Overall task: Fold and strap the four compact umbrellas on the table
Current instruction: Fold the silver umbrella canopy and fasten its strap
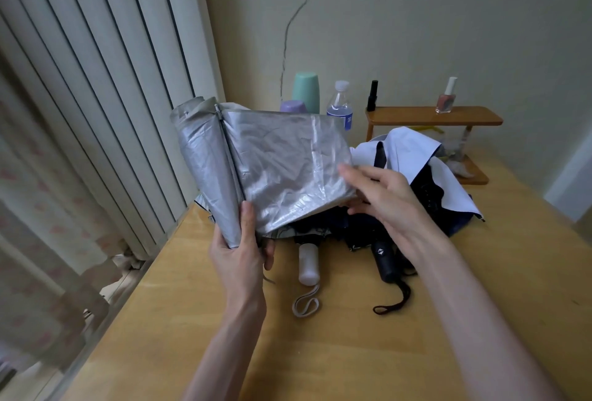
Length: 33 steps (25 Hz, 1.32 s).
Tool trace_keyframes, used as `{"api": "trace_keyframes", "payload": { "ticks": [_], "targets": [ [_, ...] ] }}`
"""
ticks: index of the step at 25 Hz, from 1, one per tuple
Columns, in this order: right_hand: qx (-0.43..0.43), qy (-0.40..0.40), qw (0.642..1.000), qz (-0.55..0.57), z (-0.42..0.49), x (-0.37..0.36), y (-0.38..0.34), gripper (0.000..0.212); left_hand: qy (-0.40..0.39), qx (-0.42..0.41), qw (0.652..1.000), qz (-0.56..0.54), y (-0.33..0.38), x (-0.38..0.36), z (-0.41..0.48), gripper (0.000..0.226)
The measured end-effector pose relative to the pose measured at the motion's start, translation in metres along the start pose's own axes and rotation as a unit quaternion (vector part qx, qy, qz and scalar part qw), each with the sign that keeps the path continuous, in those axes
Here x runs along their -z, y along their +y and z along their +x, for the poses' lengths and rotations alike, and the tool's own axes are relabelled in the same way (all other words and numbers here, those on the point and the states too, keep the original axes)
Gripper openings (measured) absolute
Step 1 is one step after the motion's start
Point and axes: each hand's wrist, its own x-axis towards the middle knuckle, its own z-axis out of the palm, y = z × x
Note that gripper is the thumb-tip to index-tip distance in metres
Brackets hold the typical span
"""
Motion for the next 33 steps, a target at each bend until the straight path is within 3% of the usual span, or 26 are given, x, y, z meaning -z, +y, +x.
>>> {"api": "trace_keyframes", "payload": {
  "ticks": [6,11,16,20,27,33],
  "targets": [
    [0.060,0.021,0.998,0.008,0.006,0.012,0.009,0.025,0.011,-0.003,1.000,-0.012,0.005,0.001,0.000,0.024],
    [0.020,-0.041,0.999,-0.004,0.001,0.011,0.010,0.022,0.020,-0.007,1.000,-0.011,0.005,0.002,0.001,0.025],
    [0.014,-0.033,0.999,-0.030,-0.001,0.014,0.005,0.015,0.018,-0.006,1.000,-0.015,0.006,0.004,0.003,0.026],
    [-0.007,-0.079,0.997,0.022,-0.010,0.004,-0.005,0.038,-0.005,-0.001,1.000,-0.008,0.003,0.002,0.001,0.027],
    [-0.014,0.068,0.993,0.095,-0.004,-0.013,-0.002,0.032,-0.067,-0.004,0.997,0.023,-0.001,-0.003,-0.002,0.027],
    [0.076,0.089,0.983,0.139,0.001,-0.008,-0.005,0.019,-0.017,-0.008,0.999,0.036,-0.004,-0.002,0.003,0.027]
  ]
}}
